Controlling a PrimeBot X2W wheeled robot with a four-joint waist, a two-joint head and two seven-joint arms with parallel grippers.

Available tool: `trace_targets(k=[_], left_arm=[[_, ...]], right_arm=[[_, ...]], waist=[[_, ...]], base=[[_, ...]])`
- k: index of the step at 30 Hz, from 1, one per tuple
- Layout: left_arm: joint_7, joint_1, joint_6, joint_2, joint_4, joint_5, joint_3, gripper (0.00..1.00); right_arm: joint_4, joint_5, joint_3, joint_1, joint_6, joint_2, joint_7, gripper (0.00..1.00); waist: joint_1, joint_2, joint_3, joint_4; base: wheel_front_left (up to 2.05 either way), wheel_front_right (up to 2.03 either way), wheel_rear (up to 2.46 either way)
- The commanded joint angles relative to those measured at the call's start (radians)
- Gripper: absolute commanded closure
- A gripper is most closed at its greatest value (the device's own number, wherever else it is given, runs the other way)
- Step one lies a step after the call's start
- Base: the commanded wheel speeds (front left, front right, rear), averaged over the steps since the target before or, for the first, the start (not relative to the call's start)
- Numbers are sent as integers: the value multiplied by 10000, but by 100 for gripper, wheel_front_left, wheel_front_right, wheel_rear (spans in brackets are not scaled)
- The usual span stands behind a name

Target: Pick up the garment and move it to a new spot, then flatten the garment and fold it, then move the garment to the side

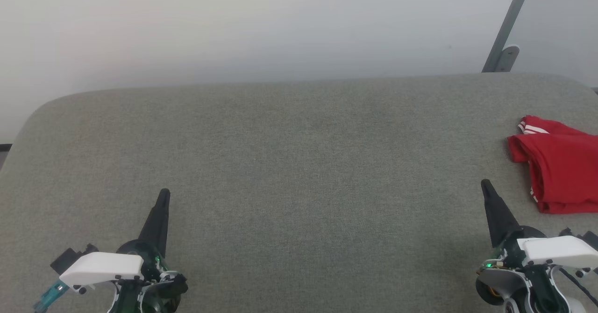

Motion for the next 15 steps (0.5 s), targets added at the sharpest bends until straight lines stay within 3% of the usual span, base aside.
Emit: trace_targets(k=[1,15], left_arm=[[28,-113,-29,-20,-5,-33,6,100],[28,-113,-29,-20,-5,-34,5,100]], right_arm=[[-33,41,-11,58,0,34,25,100],[-33,41,-10,57,2,34,24,100]], waist=[[0,-1,0,0],[0,-1,0,0]], base=[[0,0,0],[0,0,0]])
